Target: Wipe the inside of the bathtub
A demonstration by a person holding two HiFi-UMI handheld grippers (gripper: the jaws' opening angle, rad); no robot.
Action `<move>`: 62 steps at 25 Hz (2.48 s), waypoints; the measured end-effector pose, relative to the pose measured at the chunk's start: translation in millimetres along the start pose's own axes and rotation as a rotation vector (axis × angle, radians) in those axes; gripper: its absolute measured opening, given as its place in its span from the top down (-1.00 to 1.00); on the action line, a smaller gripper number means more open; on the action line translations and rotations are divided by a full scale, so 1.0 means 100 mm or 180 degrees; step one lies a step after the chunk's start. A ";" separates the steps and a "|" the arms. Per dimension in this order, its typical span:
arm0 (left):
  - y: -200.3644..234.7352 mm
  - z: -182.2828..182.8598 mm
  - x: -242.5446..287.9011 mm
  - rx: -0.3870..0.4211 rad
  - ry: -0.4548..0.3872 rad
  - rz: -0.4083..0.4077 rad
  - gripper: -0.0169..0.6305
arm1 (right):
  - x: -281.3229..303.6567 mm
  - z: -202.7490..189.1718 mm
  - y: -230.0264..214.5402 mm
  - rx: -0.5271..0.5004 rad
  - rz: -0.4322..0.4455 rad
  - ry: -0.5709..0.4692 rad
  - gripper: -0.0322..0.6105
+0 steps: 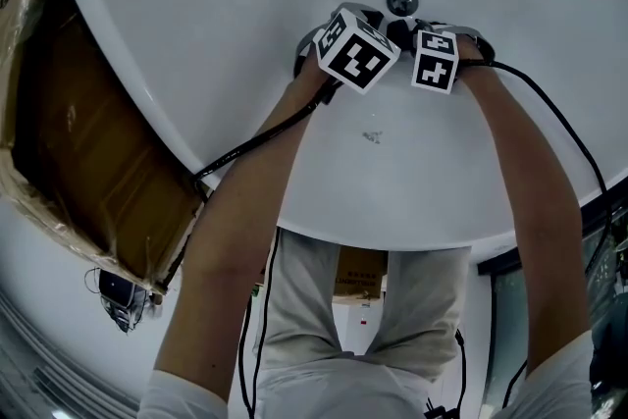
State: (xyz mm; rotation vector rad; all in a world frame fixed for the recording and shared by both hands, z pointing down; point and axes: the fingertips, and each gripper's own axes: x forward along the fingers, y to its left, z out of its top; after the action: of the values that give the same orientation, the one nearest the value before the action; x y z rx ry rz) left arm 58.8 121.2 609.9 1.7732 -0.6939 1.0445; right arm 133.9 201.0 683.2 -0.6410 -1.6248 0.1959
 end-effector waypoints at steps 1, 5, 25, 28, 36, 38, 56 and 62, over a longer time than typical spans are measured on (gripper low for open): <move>0.00 0.00 0.01 -0.0003 0.0002 -0.0006 0.95 | 0.01 -0.01 0.03 -0.0016 0.0039 -0.0001 0.72; -0.03 -0.02 0.02 0.0012 0.0031 -0.0022 0.95 | 0.01 0.01 0.13 0.0085 0.0091 -0.0084 0.72; -0.01 0.11 -0.15 0.0070 0.0072 0.0017 0.95 | -0.28 0.07 0.63 -0.0201 0.0488 -0.0102 0.73; -0.03 0.11 -0.19 0.0087 0.0078 0.0015 0.95 | -0.32 0.07 0.70 -0.0212 0.0524 -0.0112 0.73; -0.12 0.04 -0.29 0.0135 0.0114 0.0019 0.95 | -0.45 0.07 0.88 -0.0301 0.0599 -0.0100 0.73; -0.14 0.02 -0.32 0.0136 0.0112 0.0027 0.95 | -0.49 0.08 0.93 -0.0296 0.0594 -0.0115 0.73; -0.49 -0.09 -0.65 0.0066 0.0034 -0.0175 0.95 | -0.84 0.24 1.49 -0.0421 0.0740 -0.0190 0.73; -0.60 0.03 -0.75 0.0074 -0.0064 -0.0214 0.95 | -0.97 0.26 1.67 -0.0443 0.0767 -0.0217 0.73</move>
State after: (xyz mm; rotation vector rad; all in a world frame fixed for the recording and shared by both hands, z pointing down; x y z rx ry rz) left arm 72.2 143.9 517.4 1.8168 -0.6324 0.9946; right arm 160.0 295.5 514.7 -0.9469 -1.6343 0.2847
